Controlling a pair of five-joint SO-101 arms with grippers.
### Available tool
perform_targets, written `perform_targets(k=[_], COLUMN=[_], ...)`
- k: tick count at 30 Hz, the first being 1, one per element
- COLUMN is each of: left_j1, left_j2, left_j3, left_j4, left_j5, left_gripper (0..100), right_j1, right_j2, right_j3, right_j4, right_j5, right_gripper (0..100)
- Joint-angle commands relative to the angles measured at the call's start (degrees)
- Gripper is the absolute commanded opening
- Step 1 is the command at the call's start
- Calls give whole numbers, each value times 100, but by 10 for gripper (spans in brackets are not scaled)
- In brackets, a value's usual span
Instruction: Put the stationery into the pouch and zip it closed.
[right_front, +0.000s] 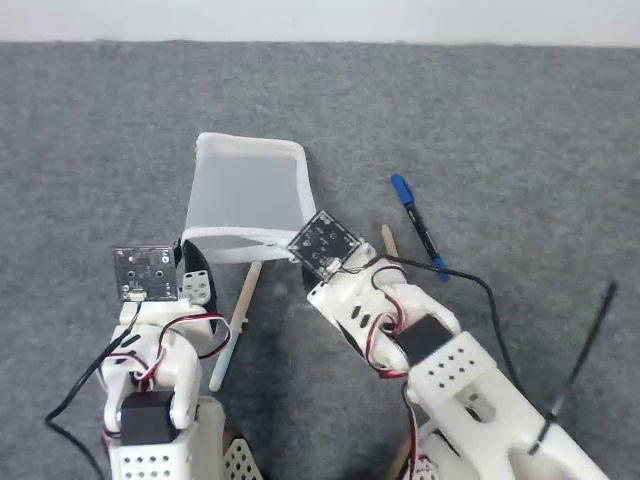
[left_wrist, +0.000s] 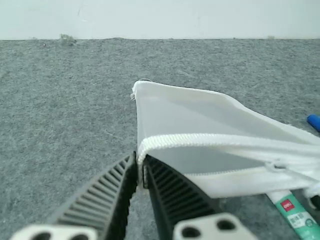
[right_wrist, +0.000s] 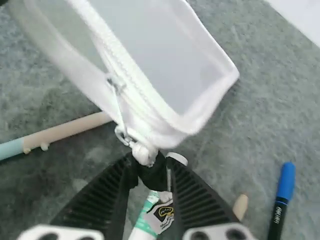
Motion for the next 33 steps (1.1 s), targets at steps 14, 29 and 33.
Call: perform_targets(k=[14,29,33], left_j1=[-35,-44,-44], left_j2=[-105,-114,-105], left_j3=[-347,-365,-347], left_j4=[9,325,308], left_j5=[-9,369,308], left_gripper=[17,255,254], right_j1=[1086,356,233], right_j2=[-927,-1393,-2158], right_j3=[-369,-352,-149], right_j4=[488,989,1218], right_j5=[-818,-369,-369], right_gripper=[7,7,7])
